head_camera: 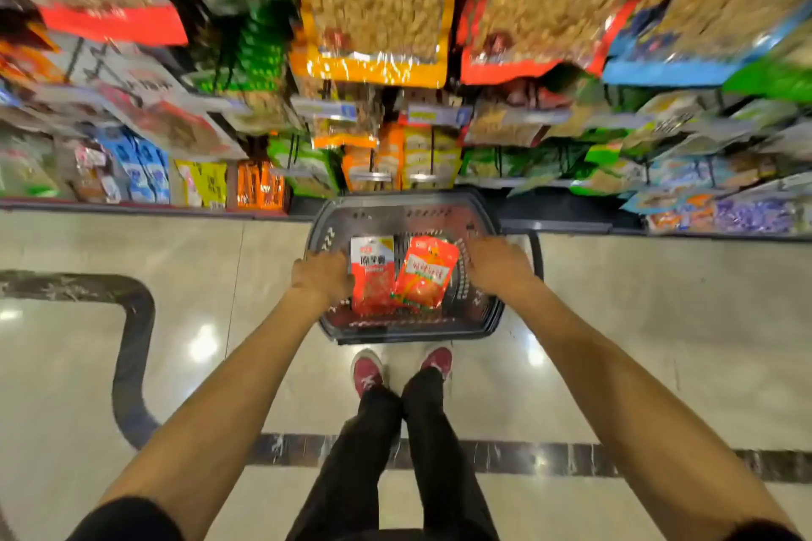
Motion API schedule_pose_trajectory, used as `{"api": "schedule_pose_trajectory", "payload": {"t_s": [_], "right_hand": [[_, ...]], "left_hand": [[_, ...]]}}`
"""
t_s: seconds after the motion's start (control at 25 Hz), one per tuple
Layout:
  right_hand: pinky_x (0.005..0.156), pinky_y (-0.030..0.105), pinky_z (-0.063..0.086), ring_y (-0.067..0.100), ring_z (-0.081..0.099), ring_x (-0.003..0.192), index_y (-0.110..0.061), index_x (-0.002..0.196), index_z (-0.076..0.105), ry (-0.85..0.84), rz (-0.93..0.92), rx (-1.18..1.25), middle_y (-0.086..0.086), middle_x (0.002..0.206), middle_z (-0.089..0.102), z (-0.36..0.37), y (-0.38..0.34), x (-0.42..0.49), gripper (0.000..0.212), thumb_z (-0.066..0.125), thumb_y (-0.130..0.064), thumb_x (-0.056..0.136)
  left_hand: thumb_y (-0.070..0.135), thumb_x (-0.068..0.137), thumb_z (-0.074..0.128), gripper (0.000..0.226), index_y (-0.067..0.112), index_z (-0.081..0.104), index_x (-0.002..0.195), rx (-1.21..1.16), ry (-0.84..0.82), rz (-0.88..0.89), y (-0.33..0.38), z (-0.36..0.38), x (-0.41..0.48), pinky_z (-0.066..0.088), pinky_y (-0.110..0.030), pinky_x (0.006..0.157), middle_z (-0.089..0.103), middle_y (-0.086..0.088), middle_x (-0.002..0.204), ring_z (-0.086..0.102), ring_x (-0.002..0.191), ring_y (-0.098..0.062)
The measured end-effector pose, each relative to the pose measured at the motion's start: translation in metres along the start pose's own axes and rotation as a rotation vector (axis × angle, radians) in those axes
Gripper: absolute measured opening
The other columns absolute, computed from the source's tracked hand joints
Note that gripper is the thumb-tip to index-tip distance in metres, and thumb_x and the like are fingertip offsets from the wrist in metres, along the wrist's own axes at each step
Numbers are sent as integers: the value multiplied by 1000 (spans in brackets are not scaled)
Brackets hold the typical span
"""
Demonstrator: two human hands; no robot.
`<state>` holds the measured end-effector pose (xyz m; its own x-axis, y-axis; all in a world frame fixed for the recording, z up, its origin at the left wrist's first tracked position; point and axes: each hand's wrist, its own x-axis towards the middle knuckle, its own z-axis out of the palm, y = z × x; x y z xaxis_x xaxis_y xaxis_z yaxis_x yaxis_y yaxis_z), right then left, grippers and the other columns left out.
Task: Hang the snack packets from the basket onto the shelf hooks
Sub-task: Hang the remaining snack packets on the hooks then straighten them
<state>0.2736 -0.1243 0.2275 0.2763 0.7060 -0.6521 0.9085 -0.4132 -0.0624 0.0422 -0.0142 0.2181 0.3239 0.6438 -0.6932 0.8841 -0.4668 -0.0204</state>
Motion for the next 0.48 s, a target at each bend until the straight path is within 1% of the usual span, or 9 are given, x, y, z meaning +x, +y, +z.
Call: {"api": "schedule_pose_trajectory", "payload": {"t_s": [0.08,0.12,0.24,0.32,0.4,0.48], "right_hand": [[93,43,48,34,52,124,-10,142,42,-45,15,-25,14,139,51,26,-3,32,49,48,-23,95],[95,43,47,34,51,126,-11,142,44,-60,19,-30,14,140,50,43,-2,48,48,49,-23,95],[96,44,47,36,56,120,-12,131,54,-97,27,6,14,131,58,103,2,101,38,47,-23,95],[96,44,47,37,56,118,-10,126,57,-150,52,6,15,130,59,147,4,133,34,47,-22,95],[96,43,46,37,54,121,-10,129,55,-197,86,26,15,131,57,190,6,168,36,48,-25,97],[94,41,47,37,56,119,-10,131,54,-231,127,66,16,130,58,233,6,210,38,48,-30,98]], "left_hand": [[29,94,45,42,13,51,132,1,-30,-24,0,32,34,45,-42,95,56,-15,133,53,122,-35],[29,94,46,41,13,51,132,-8,-37,-26,0,48,50,45,-42,95,55,-15,134,52,122,-35],[32,94,48,41,13,52,131,-75,-92,-41,-2,106,103,46,-41,94,57,-15,132,55,120,-34],[31,94,49,40,13,54,129,-130,-118,-45,-3,150,139,47,-41,92,59,-15,129,57,118,-35],[30,93,51,39,12,54,127,-172,-147,-50,-4,192,178,48,-42,92,60,-16,128,57,118,-36],[29,93,52,41,8,52,129,-243,-156,-75,-8,232,223,48,-44,94,58,-18,129,56,119,-37]]}}
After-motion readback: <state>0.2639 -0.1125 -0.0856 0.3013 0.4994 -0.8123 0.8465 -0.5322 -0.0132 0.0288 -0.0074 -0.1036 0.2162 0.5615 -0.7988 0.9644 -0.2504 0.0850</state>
